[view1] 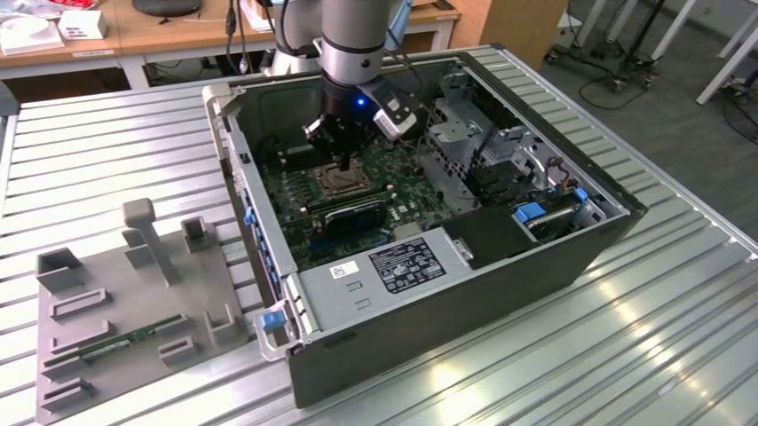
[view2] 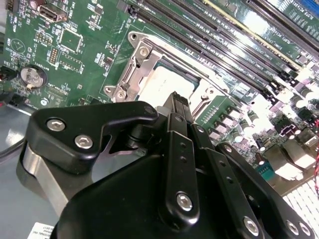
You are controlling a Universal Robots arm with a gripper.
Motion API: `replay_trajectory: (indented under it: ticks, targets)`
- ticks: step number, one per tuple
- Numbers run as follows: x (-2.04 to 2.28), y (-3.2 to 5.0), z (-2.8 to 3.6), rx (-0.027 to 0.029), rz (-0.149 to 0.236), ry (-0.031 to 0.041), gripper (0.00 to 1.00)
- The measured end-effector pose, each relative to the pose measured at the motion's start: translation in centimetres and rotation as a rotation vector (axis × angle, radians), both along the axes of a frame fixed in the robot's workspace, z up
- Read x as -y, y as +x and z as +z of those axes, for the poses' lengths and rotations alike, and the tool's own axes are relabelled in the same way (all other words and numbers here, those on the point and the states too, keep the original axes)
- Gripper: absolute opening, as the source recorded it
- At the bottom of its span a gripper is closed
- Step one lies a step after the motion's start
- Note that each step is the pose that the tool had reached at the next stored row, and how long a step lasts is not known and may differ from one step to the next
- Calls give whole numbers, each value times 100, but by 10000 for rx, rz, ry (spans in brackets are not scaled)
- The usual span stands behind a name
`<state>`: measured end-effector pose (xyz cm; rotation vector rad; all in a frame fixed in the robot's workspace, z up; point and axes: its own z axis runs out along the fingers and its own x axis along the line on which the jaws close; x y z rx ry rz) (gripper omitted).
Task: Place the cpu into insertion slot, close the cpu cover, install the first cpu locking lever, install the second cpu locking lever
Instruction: 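Install the second cpu locking lever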
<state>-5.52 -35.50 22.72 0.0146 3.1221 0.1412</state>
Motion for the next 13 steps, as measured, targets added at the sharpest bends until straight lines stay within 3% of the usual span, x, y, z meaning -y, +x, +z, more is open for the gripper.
replay_trajectory:
  ticks: [13]
  targets:
    - [0, 0, 108, -3, 0, 3, 11]
